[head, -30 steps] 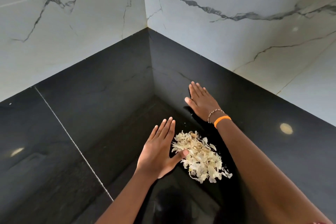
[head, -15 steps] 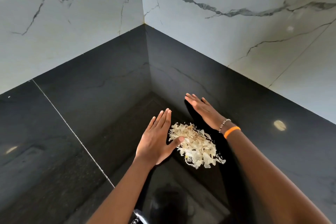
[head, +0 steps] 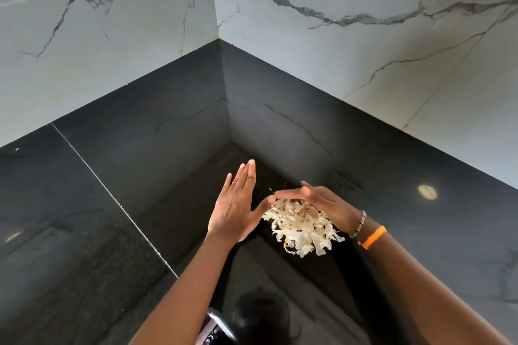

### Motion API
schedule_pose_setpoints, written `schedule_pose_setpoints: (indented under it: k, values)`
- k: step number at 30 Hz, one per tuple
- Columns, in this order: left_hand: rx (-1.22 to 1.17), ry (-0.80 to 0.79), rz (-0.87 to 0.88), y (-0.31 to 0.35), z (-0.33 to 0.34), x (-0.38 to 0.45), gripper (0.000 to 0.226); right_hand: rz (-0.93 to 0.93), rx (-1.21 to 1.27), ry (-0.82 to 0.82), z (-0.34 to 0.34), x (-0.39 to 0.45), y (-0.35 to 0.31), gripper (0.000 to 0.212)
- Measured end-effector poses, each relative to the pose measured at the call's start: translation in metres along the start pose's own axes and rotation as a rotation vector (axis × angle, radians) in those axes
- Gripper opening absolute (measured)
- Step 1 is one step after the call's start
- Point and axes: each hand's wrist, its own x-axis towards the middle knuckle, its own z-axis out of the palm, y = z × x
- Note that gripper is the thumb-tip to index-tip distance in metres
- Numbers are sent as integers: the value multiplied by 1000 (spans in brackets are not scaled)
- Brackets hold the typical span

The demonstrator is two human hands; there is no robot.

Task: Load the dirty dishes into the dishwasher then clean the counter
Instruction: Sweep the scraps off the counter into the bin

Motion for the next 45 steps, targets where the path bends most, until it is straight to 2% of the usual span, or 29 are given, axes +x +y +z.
schedule_pose_setpoints:
  k: [3,5,6,7,9,11,13,14,15,17,18,20,22,24,25,27,28,31,33,37,41,45]
  values:
    - [-3,-14,17,1,-2,-1,101,77,87,461,14,-36,7,67]
    - [-9,-24,31,1,-2,0,103,208,-13,785,35,-50,9,60]
    - [-24,-26,38,0,-3,0,105,269,-137,858,47,-51,8,66]
    - [-38,-34,45,0,-4,-1,107,313,-258,864,58,-49,7,74]
    - [-70,-51,52,-2,-2,-1,109,359,-384,827,75,-35,7,83]
    - [-162,-55,33,-1,-2,-2,106,397,-401,838,85,-19,4,78]
    - [-211,-64,-20,2,-5,-1,82,392,-403,780,86,-5,1,66]
    - [-187,-70,-43,4,-8,-1,63,360,-374,741,86,1,0,64]
    - [-211,-48,-89,8,-11,-2,55,321,-291,742,85,3,-3,62]
    - [-308,-36,-130,16,-11,-7,55,272,-107,814,79,2,-6,58]
    - [-386,-51,-113,20,-10,-10,51,257,-90,814,76,1,-7,53]
    - [-481,-120,-68,29,-7,-16,47,255,-204,676,74,-3,-10,45]
    - [-548,-188,-67,35,-8,-16,48,236,-171,554,71,-8,-14,42]
    - [-719,-259,-125,37,-19,-15,51,222,-42,580,63,-18,-21,41]
    - [-744,-278,-135,36,-23,-13,54,237,-61,625,56,-23,-25,43]
    - [-619,-263,-127,31,-28,-11,60,364,-291,630,43,-34,-28,55]
    - [-521,-240,-128,28,-28,-10,67,461,-387,582,39,-39,-30,66]
    - [-217,-327,-130,30,-30,-12,95,636,-415,351,40,-45,-35,96]
    - [-128,-394,-109,37,-30,-12,109,629,-465,234,48,-42,-36,104]
    - [-118,-444,-53,46,-30,-12,121,510,-470,232,55,-27,-40,87]
    - [-132,-493,-53,43,-40,-11,118,533,-499,213,44,-26,-39,115]
    - [-14,-526,-46,42,-41,-17,125,557,-576,156,42,-25,-40,126]
